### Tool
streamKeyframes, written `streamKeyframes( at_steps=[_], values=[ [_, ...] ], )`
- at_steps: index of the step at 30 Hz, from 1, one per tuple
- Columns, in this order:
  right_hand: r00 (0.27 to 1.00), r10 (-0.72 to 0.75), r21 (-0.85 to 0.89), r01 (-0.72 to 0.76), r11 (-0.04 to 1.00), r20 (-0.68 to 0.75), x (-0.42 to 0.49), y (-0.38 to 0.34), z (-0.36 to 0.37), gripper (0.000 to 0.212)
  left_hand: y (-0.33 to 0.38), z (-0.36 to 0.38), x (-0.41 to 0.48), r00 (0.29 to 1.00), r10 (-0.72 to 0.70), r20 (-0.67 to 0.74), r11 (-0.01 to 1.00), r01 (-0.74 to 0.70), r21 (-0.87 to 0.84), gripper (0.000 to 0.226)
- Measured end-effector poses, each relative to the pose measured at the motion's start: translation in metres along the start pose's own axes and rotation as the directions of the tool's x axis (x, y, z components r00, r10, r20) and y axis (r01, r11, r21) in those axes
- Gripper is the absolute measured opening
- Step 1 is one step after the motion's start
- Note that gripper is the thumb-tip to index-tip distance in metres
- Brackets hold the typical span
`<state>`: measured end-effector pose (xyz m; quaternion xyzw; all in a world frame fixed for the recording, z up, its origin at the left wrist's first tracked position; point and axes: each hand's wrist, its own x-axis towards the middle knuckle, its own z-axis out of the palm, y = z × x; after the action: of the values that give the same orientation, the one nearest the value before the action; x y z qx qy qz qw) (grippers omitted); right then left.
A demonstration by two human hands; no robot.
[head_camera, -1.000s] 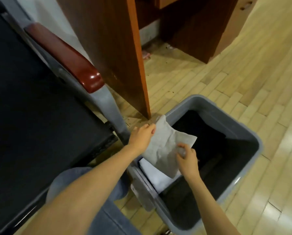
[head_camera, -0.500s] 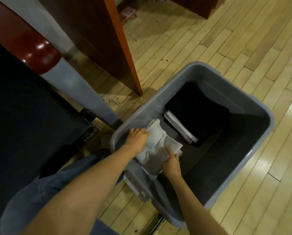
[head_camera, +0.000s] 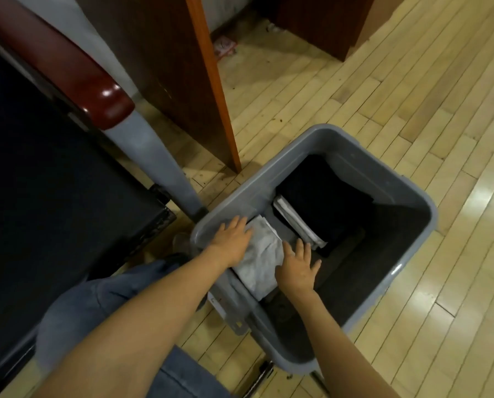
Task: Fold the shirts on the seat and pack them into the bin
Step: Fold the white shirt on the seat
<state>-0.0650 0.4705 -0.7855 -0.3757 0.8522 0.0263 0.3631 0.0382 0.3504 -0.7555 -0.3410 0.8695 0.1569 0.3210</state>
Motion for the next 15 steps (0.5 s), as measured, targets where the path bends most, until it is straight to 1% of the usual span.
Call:
streamKeyframes(
  at_steps=[4, 6, 8, 10, 12, 15],
  values=[
    [0.985, -0.129, -0.119, 0.115, 0.986, -0.119, -0.022, -0.021, -0.043, 0.051, -0.009, -0.032, -0.043, 0.979, -0.037, -0.200, 0.999, 0.034, -0.022, 0.047],
    [0.959, -0.214, -0.164, 0.185, 0.969, -0.186, -0.039, -0.042, -0.071, 0.048, -0.022, -0.051, -0.074, 0.950, -0.091, -0.297, 0.995, 0.074, -0.069, 0.046],
    [0.916, -0.324, -0.212, 0.277, 0.937, -0.237, -0.059, -0.072, -0.099, 0.047, -0.042, -0.066, -0.111, 0.909, -0.148, -0.390, 0.988, 0.118, -0.100, 0.048],
    [0.841, -0.462, -0.267, 0.394, 0.879, -0.281, -0.084, -0.109, -0.121, 0.044, -0.071, -0.075, -0.156, 0.850, -0.205, -0.485, 0.979, 0.179, -0.101, 0.046],
    [0.738, -0.591, -0.309, 0.507, 0.805, -0.327, -0.115, -0.150, -0.135, 0.044, -0.104, -0.078, -0.206, 0.779, -0.274, -0.564, 0.961, 0.247, -0.126, 0.044],
    [0.587, -0.740, -0.362, 0.645, 0.673, -0.329, -0.161, -0.215, -0.145, 0.046, -0.152, -0.067, -0.284, 0.657, -0.420, -0.626, 0.905, 0.350, -0.241, 0.042]
  ],
)
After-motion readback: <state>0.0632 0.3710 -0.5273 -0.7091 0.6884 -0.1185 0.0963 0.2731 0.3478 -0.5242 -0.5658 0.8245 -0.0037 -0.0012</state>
